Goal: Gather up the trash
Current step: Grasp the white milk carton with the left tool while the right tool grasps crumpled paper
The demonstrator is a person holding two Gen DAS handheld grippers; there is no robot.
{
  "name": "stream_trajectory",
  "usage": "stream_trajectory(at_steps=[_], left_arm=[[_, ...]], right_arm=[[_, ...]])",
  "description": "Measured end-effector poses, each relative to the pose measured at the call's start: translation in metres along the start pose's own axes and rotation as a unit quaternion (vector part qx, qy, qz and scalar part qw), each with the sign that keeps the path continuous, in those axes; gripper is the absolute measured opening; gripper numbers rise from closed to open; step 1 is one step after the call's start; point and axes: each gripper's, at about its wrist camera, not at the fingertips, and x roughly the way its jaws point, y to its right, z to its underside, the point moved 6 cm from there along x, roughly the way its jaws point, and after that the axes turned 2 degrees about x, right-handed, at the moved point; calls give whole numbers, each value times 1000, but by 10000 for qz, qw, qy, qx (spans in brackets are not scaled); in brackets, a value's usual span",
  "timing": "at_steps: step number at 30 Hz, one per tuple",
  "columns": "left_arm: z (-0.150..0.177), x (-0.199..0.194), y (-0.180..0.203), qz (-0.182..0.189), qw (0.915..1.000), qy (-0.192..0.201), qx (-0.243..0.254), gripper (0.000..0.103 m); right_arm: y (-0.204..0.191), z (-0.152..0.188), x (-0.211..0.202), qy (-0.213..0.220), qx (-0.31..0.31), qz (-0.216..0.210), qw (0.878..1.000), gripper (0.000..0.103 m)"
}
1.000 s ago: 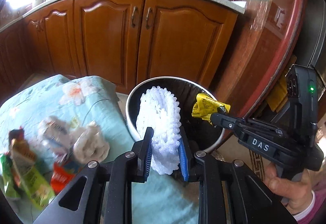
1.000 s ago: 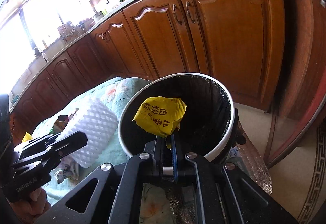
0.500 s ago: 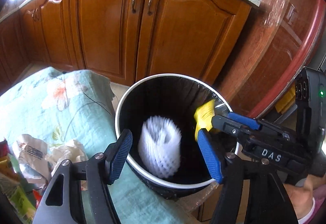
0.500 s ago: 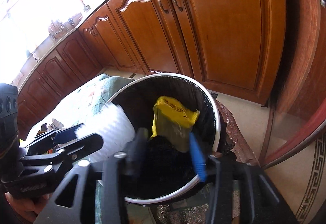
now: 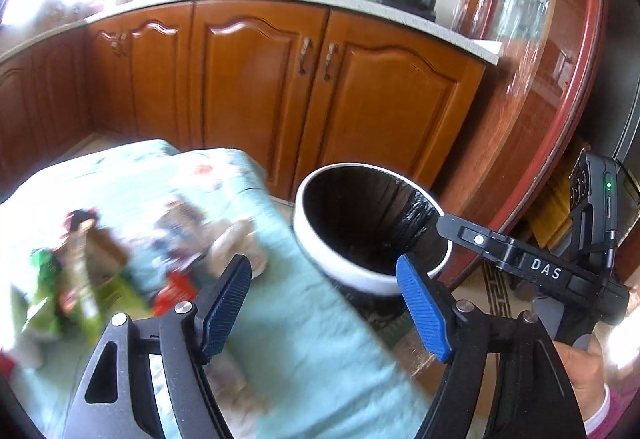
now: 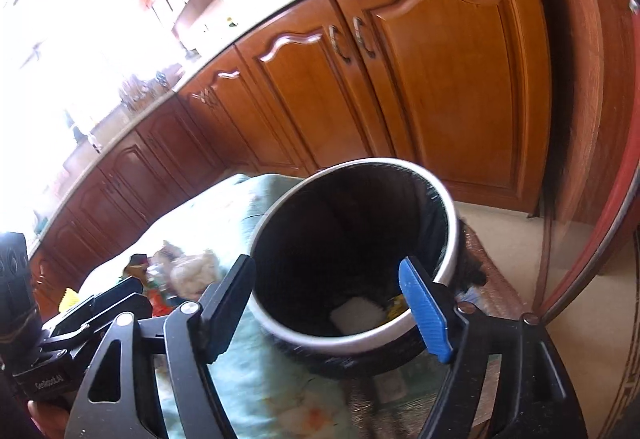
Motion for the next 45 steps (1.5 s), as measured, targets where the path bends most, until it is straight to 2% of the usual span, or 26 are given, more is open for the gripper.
stream_trajectory(at_steps=[4,12,19,28,31,37,39,45], left_arm=[[26,-32,-15,-185,9998,105,-35,75],[71,-85,-47,-520,9985,107,-166,75],[93,-125,-79,-780,9964,-5,-322,75],[105,-158,-126,-1049,9935,-54,-436,77],[107,-167,-146,-1243,9914,-106,-384,79],[100,-185,-189,-1553,9874,-275,92,83],[95,-188,-205,-1564,9864,-418,278,93],[89,-179,-258,-1681,9798,-959,495,94]], right_arm=[[-24,20,-7,4,28,-198,9998,81],[-72,60,-6,-288,-112,-548,9980,81],[-110,90,0,-572,-381,-782,9946,81],[-151,118,11,-758,-758,-881,9903,81],[-158,122,18,-825,-810,-898,9892,81],[-169,123,26,-881,-891,-903,9880,81],[-171,123,27,-887,-902,-900,9879,81],[-177,124,32,-924,-924,-909,9872,81]])
